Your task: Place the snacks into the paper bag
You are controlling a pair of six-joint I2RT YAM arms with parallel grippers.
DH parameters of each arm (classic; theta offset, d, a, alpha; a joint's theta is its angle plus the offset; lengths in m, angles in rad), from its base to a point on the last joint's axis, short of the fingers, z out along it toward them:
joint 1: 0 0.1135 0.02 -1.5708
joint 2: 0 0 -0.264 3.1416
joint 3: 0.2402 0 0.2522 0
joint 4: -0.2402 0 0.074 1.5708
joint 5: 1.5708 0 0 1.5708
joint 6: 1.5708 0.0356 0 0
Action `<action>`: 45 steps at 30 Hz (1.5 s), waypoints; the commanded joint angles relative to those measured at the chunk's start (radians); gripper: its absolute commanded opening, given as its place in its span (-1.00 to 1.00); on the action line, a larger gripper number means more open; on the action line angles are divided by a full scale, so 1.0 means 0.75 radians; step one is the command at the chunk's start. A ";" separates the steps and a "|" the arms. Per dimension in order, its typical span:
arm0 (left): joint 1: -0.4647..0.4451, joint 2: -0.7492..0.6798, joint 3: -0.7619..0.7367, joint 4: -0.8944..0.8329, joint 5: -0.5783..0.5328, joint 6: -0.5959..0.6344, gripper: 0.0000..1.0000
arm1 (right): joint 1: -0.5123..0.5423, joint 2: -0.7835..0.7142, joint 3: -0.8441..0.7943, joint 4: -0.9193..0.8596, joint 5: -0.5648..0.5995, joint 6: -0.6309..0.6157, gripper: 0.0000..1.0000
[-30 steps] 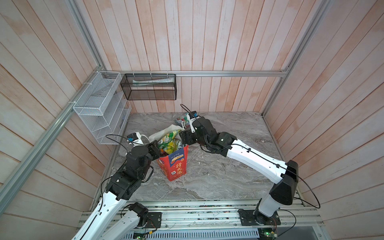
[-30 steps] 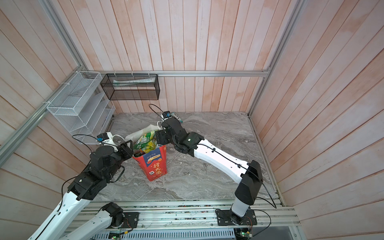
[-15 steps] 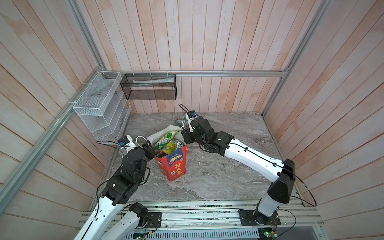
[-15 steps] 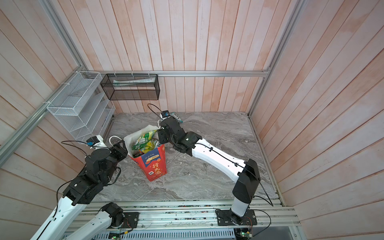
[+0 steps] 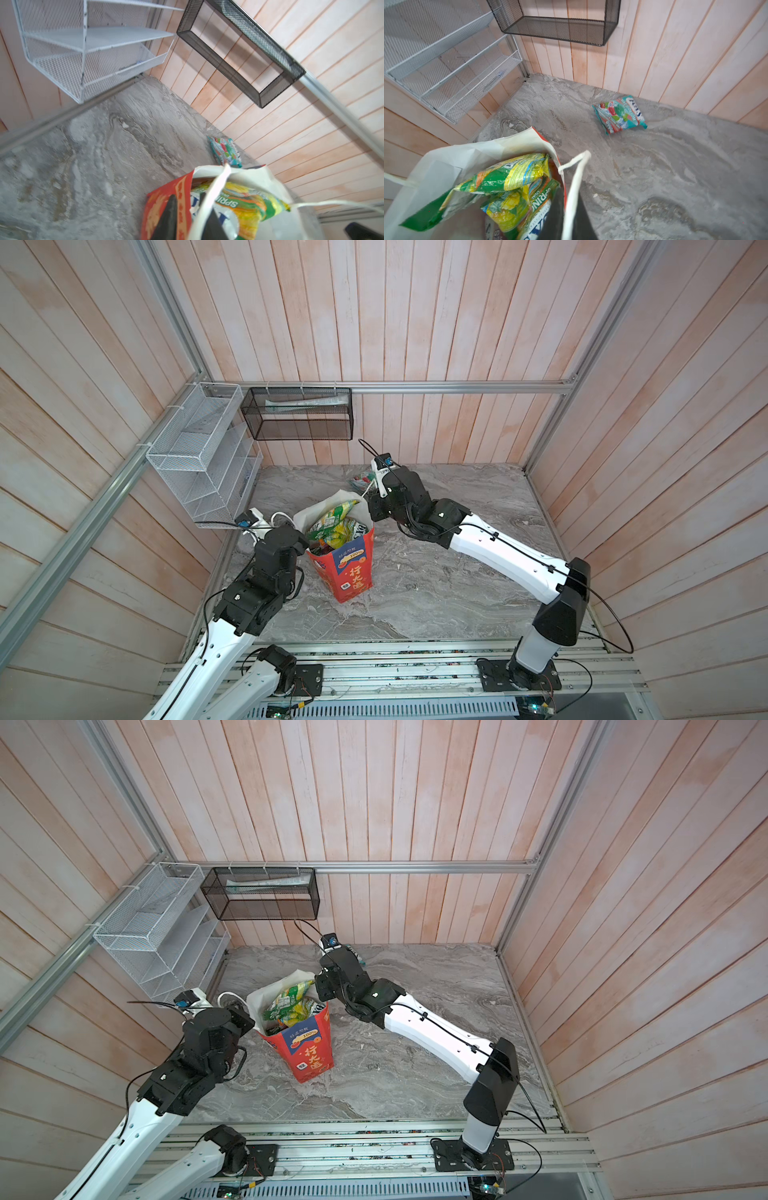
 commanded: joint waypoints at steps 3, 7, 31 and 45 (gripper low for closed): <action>0.020 0.101 0.079 0.177 0.154 0.110 -1.00 | -0.033 0.022 0.087 -0.023 -0.102 -0.052 -1.00; 0.063 0.295 0.279 0.228 0.461 0.195 -1.00 | -0.051 -0.095 0.095 0.022 -0.148 -0.029 -1.00; 0.033 0.678 0.360 0.381 1.011 0.151 -1.00 | -0.284 -0.713 -0.563 0.104 -0.132 0.090 -1.00; -0.238 0.524 0.366 0.609 0.987 0.264 -1.00 | -0.307 -0.791 -0.562 0.155 -0.239 0.049 -1.00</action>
